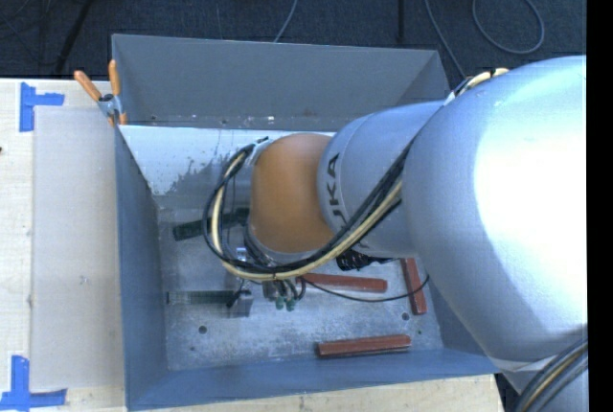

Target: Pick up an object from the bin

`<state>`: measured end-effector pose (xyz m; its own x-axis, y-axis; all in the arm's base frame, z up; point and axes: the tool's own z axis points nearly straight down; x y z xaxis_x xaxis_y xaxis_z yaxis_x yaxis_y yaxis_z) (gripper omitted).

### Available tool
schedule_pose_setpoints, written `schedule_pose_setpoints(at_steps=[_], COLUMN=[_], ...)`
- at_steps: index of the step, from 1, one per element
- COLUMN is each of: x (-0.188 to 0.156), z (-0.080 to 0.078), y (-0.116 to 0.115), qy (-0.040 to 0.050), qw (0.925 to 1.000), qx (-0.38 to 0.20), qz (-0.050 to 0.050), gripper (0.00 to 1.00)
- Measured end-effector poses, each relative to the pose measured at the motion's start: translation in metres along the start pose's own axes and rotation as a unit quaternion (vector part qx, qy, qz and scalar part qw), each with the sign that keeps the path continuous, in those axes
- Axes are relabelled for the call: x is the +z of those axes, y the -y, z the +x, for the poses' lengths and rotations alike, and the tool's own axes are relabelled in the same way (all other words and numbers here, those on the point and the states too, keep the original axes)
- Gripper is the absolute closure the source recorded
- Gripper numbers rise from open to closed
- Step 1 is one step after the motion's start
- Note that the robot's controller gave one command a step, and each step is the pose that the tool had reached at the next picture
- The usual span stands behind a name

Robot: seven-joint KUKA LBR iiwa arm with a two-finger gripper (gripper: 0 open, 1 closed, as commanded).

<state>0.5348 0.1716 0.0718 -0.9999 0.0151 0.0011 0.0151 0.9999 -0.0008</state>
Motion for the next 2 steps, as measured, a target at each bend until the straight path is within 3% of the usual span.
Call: schedule_pose_setpoints(at_steps=[1, 2], x=[-0.021, -0.137], z=[0.035, 0.012], y=[0.034, -0.007], qy=[-0.0019, 0.0047], qw=[1.0, 0.9999], qx=[0.001, 0.011], qz=[0.001, -0.002], gripper=[1.0, 1.0])
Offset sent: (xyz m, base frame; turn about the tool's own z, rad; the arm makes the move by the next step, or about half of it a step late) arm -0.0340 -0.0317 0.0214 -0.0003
